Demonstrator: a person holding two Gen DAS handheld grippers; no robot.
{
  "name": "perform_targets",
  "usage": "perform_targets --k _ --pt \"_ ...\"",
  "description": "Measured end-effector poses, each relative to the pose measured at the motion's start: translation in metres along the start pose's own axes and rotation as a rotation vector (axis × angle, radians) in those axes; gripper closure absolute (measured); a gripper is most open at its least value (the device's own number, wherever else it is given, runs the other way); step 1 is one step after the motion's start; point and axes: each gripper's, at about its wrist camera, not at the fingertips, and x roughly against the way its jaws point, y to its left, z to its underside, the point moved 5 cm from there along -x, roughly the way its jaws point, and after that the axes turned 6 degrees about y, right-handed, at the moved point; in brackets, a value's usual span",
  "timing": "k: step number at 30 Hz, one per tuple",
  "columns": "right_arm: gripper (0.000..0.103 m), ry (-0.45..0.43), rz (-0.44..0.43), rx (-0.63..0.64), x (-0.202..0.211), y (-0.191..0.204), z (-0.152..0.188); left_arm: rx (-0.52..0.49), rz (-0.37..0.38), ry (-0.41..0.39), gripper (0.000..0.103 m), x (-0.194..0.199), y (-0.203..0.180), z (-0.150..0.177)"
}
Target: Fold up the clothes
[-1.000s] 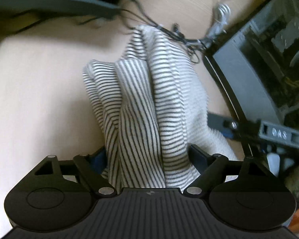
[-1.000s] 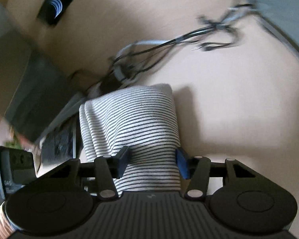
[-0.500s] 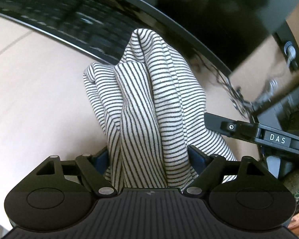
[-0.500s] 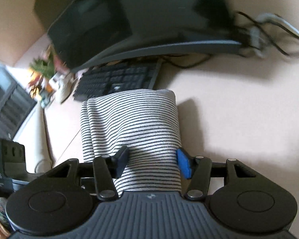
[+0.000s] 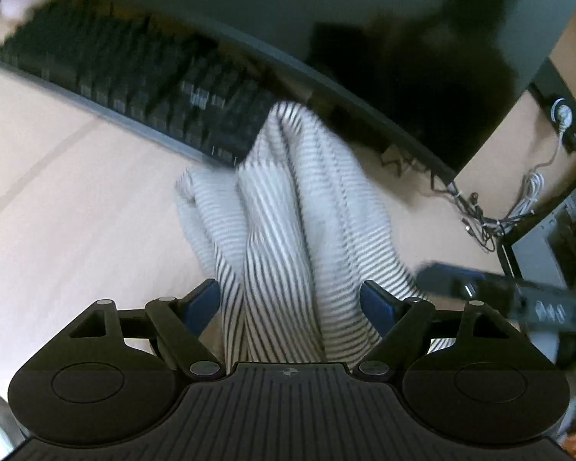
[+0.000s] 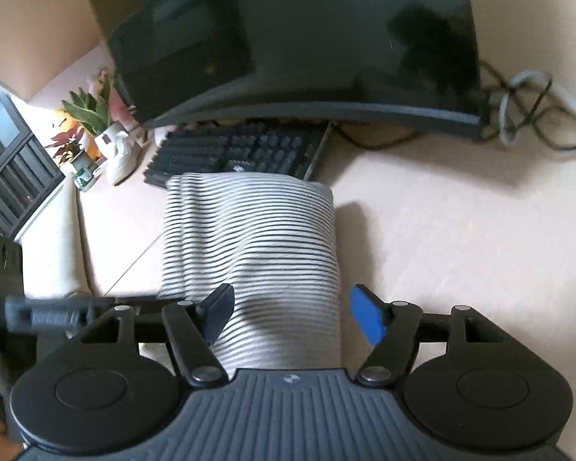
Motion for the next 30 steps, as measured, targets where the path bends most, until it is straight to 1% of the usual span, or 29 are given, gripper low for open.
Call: perform_targets --k 2,4,5,7,9,10,12,13,14,15,16,17,19,20,21,23,24,26,27,29,30 --pt "0.025 -0.031 -0.016 0.097 0.016 0.022 0.011 -0.019 0.005 -0.032 0.017 0.012 -0.003 -0.013" --pt "0.022 -0.021 -0.032 0.219 0.017 0.048 0.024 -0.044 0.005 -0.051 0.013 0.015 -0.009 -0.027" --pt "0.022 -0.006 -0.024 0.296 0.012 0.062 0.031 -0.065 -0.002 -0.046 0.01 0.013 -0.012 -0.034" --pt "0.022 0.006 0.018 0.421 -0.001 0.079 0.042 -0.117 -0.021 -0.022 0.008 0.003 -0.018 -0.045" --pt "0.022 0.029 0.098 0.541 -0.016 0.088 0.057 -0.172 -0.058 0.024 0.013 -0.017 -0.021 -0.05" --pt "0.022 0.041 0.138 0.601 -0.023 0.092 0.064 -0.194 -0.076 0.051 0.024 -0.028 -0.021 -0.05" --pt "0.024 0.037 0.191 0.701 -0.028 0.093 0.077 -0.189 -0.047 0.059 0.032 -0.035 -0.019 -0.049" --pt "0.049 0.024 0.226 0.738 -0.025 0.091 0.078 -0.186 -0.033 0.063 0.038 -0.038 -0.017 -0.049" --pt "0.084 0.01 0.261 0.774 -0.023 0.088 0.079 -0.179 -0.019 0.057 0.046 -0.034 -0.016 -0.051" --pt "0.089 -0.004 0.296 0.81 -0.02 0.086 0.08 -0.172 -0.004 0.051 0.051 -0.031 -0.014 -0.053" --pt "0.091 -0.014 0.279 0.769 -0.012 0.081 0.069 -0.163 0.016 0.041 0.056 -0.025 -0.012 -0.056" --pt "0.093 -0.038 0.265 0.723 -0.001 0.078 0.056 -0.148 0.033 0.035 0.058 -0.019 -0.007 -0.059" --pt "0.096 -0.141 0.277 0.726 0.026 0.086 0.031 -0.117 0.032 0.017 0.058 -0.01 0.005 -0.062" --pt "0.097 -0.174 0.27 0.751 0.035 0.096 0.02 -0.102 0.032 0.008 0.057 -0.006 0.011 -0.064" --pt "0.097 -0.186 0.239 0.775 0.039 0.107 0.013 -0.086 0.028 0.009 0.056 -0.003 0.018 -0.062" --pt "0.097 -0.175 0.177 0.84 0.03 0.128 0.014 -0.053 0.016 -0.001 0.056 0.005 0.032 -0.059" --pt "0.097 -0.159 0.151 0.897 0.018 0.14 0.021 -0.037 0.008 -0.011 0.056 0.011 0.039 -0.059" --pt "0.097 -0.076 0.106 1.005 -0.009 0.154 0.045 -0.003 0.001 -0.037 0.052 0.027 0.052 -0.06" --pt "0.097 -0.033 0.083 1.058 -0.023 0.161 0.056 -0.01 0.004 -0.049 0.051 0.034 0.05 -0.062" --pt "0.097 0.016 0.082 1.093 -0.041 0.16 0.071 -0.024 0.011 -0.074 0.043 0.047 0.045 -0.066" --pt "0.097 0.04 0.082 1.11 -0.049 0.159 0.078 -0.031 0.014 -0.086 0.041 0.054 0.043 -0.068"
